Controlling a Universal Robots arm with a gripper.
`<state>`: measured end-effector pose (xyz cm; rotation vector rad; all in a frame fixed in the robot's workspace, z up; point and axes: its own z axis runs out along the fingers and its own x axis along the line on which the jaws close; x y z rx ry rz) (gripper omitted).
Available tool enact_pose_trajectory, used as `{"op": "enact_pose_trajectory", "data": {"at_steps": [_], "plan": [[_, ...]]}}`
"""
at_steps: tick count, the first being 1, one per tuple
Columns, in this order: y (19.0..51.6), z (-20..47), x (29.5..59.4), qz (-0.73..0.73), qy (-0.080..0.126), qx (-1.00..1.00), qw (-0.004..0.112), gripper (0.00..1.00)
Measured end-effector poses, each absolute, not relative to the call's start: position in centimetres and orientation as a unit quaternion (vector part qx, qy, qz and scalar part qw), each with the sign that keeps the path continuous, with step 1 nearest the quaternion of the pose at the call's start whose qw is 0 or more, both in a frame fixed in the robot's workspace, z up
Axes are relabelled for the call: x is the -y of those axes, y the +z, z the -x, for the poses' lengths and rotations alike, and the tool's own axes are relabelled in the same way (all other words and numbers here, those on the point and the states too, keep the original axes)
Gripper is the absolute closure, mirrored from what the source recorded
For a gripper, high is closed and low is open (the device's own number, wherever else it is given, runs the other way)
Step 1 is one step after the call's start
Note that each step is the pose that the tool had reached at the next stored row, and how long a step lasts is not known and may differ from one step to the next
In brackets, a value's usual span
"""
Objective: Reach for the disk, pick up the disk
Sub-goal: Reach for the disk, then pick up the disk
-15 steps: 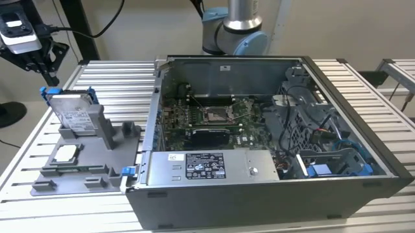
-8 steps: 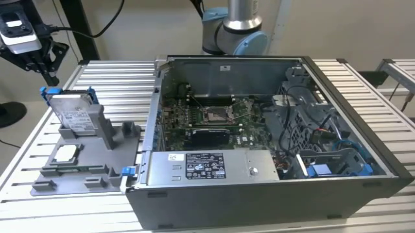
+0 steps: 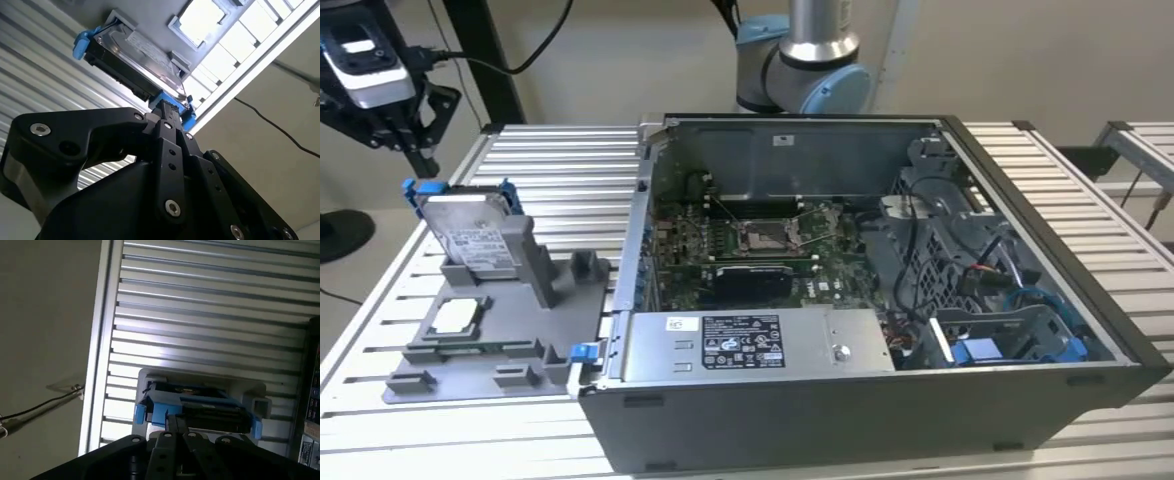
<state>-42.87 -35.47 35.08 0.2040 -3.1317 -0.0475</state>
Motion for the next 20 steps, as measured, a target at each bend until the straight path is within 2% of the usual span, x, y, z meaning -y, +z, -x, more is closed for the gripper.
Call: {"op": "enact_pose_trajectory", "data": {"at_steps": [20], "plan": [[35.09,42.90,35.47,-0.244,-0.012,0.970,0.004,1.00]]}}
